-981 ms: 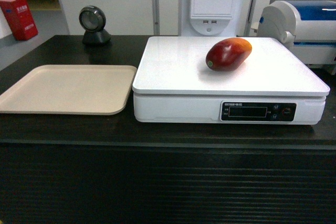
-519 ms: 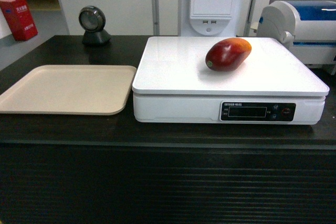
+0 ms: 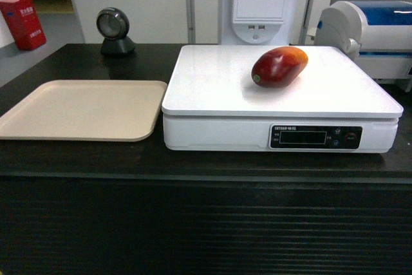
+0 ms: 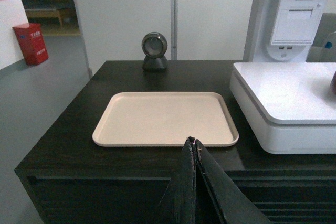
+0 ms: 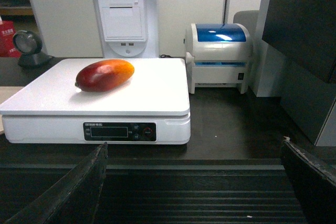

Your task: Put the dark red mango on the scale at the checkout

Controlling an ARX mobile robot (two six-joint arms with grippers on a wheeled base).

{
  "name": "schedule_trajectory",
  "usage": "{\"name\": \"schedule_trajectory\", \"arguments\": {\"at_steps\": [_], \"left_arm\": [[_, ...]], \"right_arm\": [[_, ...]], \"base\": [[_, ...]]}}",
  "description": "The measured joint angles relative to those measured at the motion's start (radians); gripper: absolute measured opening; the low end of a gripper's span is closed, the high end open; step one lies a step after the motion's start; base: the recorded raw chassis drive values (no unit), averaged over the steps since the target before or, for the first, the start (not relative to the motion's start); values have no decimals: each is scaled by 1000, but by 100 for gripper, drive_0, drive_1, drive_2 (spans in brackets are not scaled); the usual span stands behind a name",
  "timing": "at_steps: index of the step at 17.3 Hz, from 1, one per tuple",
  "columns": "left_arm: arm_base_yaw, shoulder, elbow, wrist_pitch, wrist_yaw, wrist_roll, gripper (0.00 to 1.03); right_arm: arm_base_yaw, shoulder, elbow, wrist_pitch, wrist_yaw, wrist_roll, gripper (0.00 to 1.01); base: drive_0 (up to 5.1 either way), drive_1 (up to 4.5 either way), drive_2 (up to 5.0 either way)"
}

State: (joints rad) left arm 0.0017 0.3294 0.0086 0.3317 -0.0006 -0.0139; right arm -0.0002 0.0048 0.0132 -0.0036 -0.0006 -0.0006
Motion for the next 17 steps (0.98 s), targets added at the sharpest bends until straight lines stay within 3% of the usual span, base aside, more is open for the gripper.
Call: {"name": "schedule_trajectory", "arguments": {"at_steps": [11, 13, 17], "left_arm": [[0, -159, 0, -160, 0, 0, 2], [0, -275, 1, -333, 3, 0, 2], [0, -323, 1, -339, 0, 0, 2]], "right_arm": [[0, 0, 0, 0, 0, 0, 98], [0, 0, 0, 0, 0, 0, 98], [0, 0, 0, 0, 0, 0, 98]], "base": [[0, 0, 0], [0, 0, 0], [0, 0, 0]]}}
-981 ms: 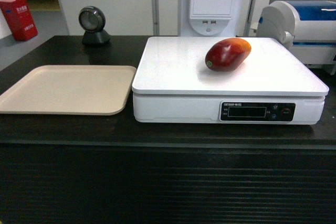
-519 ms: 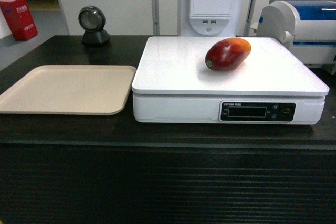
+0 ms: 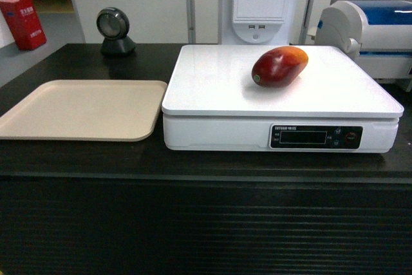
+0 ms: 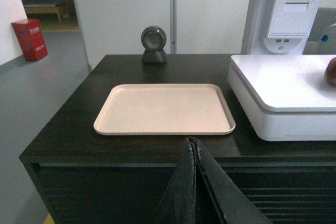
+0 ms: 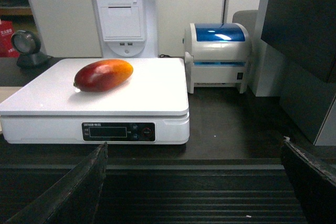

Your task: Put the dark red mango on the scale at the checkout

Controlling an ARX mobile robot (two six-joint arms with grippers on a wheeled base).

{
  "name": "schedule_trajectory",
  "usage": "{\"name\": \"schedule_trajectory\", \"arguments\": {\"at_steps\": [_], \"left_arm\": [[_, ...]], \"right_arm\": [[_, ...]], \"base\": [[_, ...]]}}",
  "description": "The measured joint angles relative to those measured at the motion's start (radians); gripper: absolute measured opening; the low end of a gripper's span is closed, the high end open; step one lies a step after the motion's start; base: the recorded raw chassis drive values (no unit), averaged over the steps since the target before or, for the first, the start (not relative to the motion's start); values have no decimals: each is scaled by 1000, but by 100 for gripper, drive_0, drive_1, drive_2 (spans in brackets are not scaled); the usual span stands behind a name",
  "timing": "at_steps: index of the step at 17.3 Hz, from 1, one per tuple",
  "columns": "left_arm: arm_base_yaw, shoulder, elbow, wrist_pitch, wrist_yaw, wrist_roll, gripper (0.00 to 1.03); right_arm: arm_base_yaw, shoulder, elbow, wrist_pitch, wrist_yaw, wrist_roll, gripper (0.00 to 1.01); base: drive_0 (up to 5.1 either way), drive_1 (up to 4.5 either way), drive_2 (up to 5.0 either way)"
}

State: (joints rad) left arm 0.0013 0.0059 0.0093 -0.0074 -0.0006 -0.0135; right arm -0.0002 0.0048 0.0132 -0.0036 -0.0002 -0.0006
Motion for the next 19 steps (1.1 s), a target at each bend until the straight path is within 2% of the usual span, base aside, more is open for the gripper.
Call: {"name": "schedule_trajectory", "arguments": {"at_steps": [4, 5, 11, 13, 14, 19], "left_arm": [[0, -1, 0, 5, 0, 0, 2], [0, -1, 0, 5, 0, 0, 8], [0, -1, 0, 5, 0, 0, 80], [0, -1, 0, 5, 0, 1, 100], [0, -1, 0, 5, 0, 1, 97], [0, -1, 0, 5, 0, 2, 98]], "right_arm": [[0, 0, 0, 0, 0, 0, 98], [0, 0, 0, 0, 0, 0, 98], [0, 0, 0, 0, 0, 0, 98], [0, 0, 0, 0, 0, 0, 98], [0, 0, 0, 0, 0, 0, 98], [0, 0, 0, 0, 0, 0, 98]], "base": [[0, 0, 0], [0, 0, 0], [0, 0, 0], [0, 0, 0], [0, 0, 0], [0, 0, 0]]}}
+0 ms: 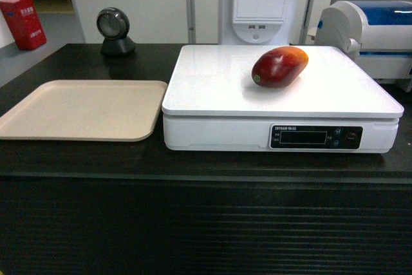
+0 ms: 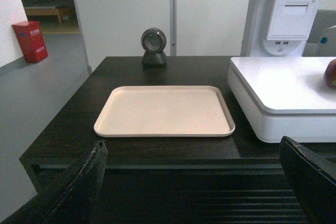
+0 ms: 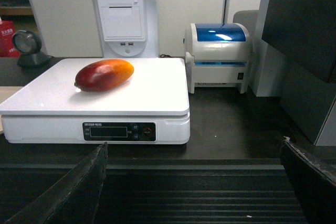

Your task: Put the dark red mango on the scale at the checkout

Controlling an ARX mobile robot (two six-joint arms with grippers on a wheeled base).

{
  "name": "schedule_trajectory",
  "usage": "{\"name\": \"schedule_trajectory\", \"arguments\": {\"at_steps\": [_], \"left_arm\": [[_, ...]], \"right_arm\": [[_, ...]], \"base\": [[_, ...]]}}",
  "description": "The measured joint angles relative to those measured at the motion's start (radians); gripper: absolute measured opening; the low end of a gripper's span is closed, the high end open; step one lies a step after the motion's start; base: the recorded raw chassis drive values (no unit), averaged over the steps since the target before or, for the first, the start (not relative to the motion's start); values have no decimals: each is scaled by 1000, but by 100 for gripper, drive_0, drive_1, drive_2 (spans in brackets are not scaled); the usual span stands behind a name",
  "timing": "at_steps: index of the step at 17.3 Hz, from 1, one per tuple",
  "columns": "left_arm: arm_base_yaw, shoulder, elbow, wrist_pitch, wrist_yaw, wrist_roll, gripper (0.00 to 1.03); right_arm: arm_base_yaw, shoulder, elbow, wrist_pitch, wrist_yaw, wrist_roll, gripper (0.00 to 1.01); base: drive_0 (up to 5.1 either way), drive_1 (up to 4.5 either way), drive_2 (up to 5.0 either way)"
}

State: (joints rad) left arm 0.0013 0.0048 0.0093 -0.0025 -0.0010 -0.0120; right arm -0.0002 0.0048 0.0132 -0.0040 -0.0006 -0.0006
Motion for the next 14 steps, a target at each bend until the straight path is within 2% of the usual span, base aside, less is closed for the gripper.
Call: {"name": "schedule_trajectory", "arguments": {"at_steps": [14], "left_arm": [[0, 0, 0, 2, 0, 0, 98]], "right_arm": [[0, 0, 0, 2, 0, 0, 98]], "base": [[0, 0, 0]]}}
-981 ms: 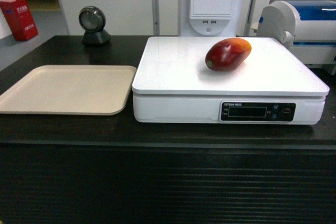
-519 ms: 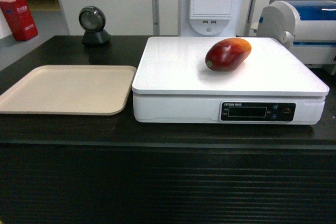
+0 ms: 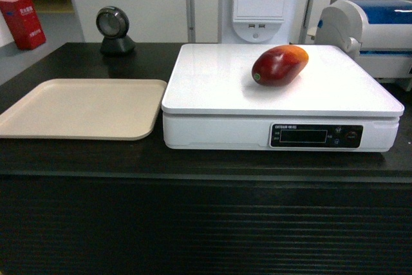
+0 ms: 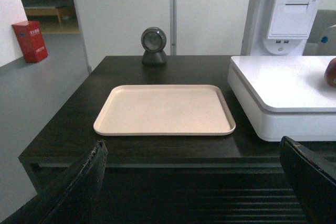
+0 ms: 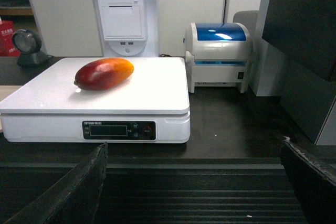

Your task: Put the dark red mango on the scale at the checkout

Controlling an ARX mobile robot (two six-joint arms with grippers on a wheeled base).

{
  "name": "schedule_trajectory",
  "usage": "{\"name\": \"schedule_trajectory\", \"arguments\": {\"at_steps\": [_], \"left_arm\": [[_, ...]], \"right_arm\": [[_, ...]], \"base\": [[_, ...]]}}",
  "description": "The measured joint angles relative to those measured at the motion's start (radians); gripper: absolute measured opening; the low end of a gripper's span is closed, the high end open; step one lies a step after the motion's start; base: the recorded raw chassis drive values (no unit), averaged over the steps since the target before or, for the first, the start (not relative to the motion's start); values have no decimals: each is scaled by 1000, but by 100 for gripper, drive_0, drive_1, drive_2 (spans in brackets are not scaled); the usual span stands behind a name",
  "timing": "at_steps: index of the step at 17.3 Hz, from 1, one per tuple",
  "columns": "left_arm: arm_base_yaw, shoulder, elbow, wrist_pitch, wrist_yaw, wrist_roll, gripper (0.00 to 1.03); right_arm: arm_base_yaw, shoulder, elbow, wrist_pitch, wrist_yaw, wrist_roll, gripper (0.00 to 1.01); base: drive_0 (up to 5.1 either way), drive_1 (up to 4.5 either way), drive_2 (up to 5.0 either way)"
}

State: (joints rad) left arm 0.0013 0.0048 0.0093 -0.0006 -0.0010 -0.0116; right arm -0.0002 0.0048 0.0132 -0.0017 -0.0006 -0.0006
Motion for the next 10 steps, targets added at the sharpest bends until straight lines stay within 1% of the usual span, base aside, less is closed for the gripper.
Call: {"name": "schedule_trajectory", "arguments": {"at_steps": [10], "left_arm": [[0, 0, 0, -2, 0, 1, 98]], "right_arm": [[0, 0, 0, -1, 0, 1, 98]], "base": [[0, 0, 0]]}}
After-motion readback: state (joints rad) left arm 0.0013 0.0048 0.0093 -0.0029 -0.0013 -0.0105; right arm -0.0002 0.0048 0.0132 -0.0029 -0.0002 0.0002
